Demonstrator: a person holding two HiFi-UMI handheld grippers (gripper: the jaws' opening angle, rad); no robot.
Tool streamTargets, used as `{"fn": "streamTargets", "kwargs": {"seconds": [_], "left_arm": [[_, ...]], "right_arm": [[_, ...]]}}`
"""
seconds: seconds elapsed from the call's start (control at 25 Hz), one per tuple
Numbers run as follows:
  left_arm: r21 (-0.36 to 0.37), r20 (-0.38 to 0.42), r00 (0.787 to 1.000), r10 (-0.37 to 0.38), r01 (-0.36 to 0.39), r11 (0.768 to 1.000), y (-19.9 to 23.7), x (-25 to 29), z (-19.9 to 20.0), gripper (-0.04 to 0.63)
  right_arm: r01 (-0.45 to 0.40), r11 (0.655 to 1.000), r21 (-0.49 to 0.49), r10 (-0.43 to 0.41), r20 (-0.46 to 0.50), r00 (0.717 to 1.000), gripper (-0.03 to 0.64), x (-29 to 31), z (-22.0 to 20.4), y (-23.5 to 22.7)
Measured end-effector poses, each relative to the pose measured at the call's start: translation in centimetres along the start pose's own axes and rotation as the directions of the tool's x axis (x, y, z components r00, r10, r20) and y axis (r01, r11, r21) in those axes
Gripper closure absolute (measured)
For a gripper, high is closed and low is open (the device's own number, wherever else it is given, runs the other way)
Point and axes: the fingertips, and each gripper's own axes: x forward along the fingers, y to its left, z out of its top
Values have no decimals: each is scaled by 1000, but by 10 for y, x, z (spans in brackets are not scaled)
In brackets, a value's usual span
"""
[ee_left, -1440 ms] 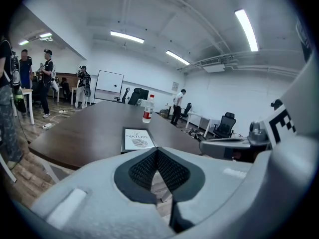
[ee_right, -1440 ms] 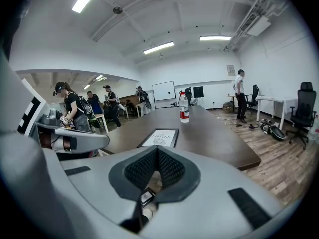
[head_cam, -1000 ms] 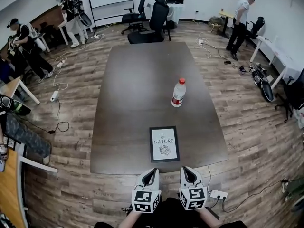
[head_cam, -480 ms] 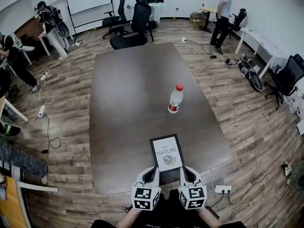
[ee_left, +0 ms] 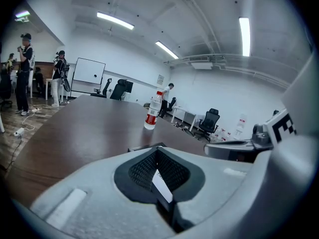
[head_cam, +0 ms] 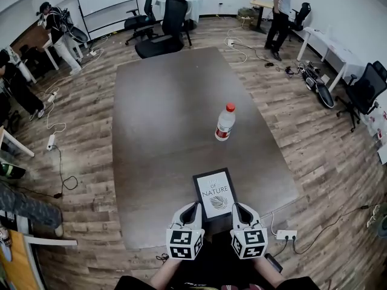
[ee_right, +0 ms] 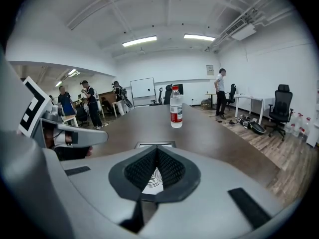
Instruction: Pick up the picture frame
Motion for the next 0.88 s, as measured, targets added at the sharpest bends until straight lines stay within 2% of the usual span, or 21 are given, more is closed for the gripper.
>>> {"fn": "streamTargets", "kwargs": {"seconds": [0.2, 0.44, 0.64, 0.76, 0.8, 0.88], "left_arm": [[-40, -23, 998, 56, -57, 998, 2, 15, -1, 586], [-52, -9, 991, 131, -132, 990, 1, 25, 2, 586], [-128, -32, 989, 147, -150, 980, 1, 34, -5, 586], [-166, -87, 981, 176, -188, 968, 6, 39, -15, 585], [-179, -119, 977, 179, -199, 963, 7, 43, -21, 586], [-202, -186, 965, 183, -220, 955, 9, 49, -32, 584]], "right_arm": [[-37, 999, -26, 37, -23, 999, 611, 15, 7, -15], [-143, 990, -7, 142, -55, 988, 611, 32, 9, -25], [-171, 985, -22, 167, -130, 977, 611, 49, 1, -35], [-184, 983, -27, 176, -178, 968, 607, 58, -4, -40], [-192, 981, -28, 182, -202, 962, 580, 62, -7, -41], [-203, 979, -28, 190, -250, 949, 584, 71, -14, -45]]}}
